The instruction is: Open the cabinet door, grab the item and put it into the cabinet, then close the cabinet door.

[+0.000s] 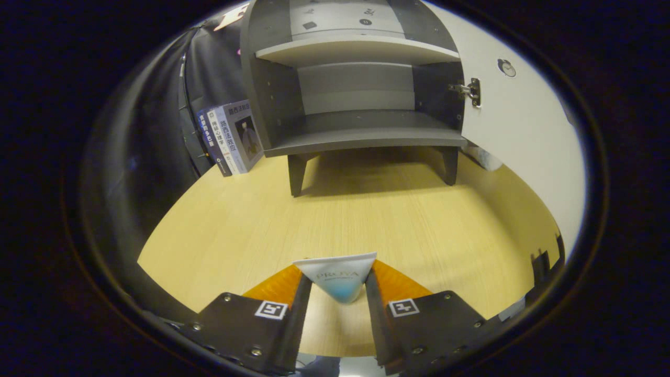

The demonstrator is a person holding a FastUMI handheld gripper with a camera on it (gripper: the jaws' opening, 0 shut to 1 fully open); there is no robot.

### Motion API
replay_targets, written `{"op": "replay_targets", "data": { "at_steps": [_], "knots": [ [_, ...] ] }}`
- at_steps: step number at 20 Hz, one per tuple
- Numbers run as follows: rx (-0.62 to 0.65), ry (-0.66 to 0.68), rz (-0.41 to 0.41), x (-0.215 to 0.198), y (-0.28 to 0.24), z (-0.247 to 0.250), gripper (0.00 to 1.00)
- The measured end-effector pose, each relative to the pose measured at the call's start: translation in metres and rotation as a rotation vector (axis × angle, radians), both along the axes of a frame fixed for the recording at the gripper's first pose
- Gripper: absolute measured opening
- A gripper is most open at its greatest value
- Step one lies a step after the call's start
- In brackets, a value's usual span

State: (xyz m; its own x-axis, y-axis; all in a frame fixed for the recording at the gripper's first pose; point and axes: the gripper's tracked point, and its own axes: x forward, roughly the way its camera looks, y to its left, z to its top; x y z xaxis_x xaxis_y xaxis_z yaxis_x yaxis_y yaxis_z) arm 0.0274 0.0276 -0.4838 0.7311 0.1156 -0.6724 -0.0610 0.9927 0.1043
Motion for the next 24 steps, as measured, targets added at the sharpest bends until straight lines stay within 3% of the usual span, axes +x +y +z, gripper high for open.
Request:
{"op": "replay_targets", "data": {
  "at_steps": [5,12,18,24],
  "knots": [
    [-0.007,-0.035,0.012,0.008,-0.001,0.032,0.56],
    [-0.015,-0.173,0.037,0.035,0.004,0.149,0.56],
    [-0.038,-0.376,0.068,0.087,0.011,0.271,0.56],
    [-0.059,-0.519,0.04,0.163,0.002,0.346,0.55]
  ]
}}
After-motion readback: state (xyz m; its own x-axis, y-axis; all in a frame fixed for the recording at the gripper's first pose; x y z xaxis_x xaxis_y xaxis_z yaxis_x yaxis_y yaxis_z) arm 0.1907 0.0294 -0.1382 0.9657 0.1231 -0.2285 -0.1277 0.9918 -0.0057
